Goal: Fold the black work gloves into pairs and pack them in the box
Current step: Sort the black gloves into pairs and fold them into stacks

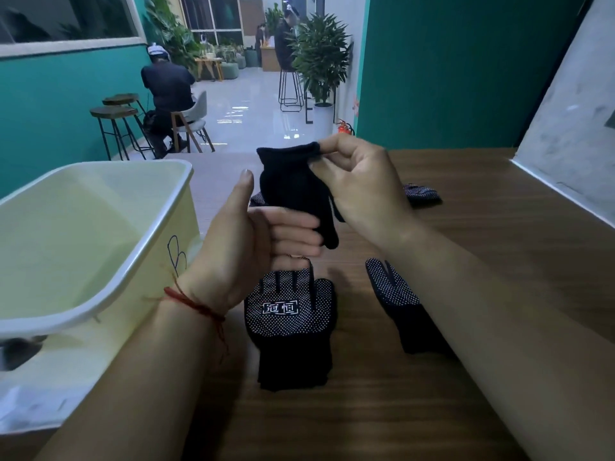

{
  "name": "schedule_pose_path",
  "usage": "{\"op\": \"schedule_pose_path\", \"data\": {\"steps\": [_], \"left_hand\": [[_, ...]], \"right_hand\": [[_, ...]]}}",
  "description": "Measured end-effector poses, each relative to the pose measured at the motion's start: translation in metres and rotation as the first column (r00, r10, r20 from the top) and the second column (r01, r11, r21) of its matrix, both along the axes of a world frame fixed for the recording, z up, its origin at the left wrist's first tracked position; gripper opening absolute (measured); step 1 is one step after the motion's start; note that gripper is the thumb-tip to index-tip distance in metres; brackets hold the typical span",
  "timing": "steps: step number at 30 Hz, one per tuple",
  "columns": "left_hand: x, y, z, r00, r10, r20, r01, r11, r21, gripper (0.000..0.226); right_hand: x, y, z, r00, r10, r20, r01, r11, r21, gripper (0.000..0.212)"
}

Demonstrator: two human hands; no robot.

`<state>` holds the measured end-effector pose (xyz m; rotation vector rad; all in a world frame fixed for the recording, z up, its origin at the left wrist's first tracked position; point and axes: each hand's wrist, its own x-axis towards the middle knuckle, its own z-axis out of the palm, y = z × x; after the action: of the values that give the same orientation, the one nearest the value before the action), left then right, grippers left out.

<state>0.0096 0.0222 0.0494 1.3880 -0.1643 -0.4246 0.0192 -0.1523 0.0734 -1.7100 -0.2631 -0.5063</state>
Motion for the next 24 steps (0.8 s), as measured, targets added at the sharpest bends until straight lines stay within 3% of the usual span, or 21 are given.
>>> {"op": "schedule_pose_path", "data": {"steps": [3, 7, 9, 20, 24], "left_hand": [[0.007, 0.006, -0.009, 0.977, -0.161, -0.137, 0.146, 0.983, -0.112, 0.113], [0.009, 0.011, -0.011, 0.973, -0.089, -0.214, 0.007, 0.935, -0.356, 0.11], [0.004, 0.01, -0.006, 0.963, -0.037, -0.265, -0.074, 0.915, -0.397, 0.103], [0.007, 0.021, -0.014, 0.883, -0.142, -0.447, -0.036, 0.93, -0.366, 0.111], [0.008, 0.019, -0.014, 0.871, -0.032, -0.49, -0.12, 0.954, -0.276, 0.106]], "right_hand": [[-0.01, 0.006, -0.013, 0.995, 0.099, 0.031, -0.099, 0.995, -0.014, 0.011], [-0.031, 0.011, -0.041, 0.983, 0.167, 0.072, -0.158, 0.98, -0.122, 0.022], [-0.042, 0.009, -0.053, 0.975, 0.204, 0.084, -0.186, 0.964, -0.191, 0.024], [-0.095, 0.001, -0.084, 0.971, 0.238, -0.019, -0.221, 0.87, -0.441, 0.024], [-0.098, -0.003, -0.084, 0.964, 0.249, -0.097, -0.266, 0.868, -0.419, 0.025]]}}
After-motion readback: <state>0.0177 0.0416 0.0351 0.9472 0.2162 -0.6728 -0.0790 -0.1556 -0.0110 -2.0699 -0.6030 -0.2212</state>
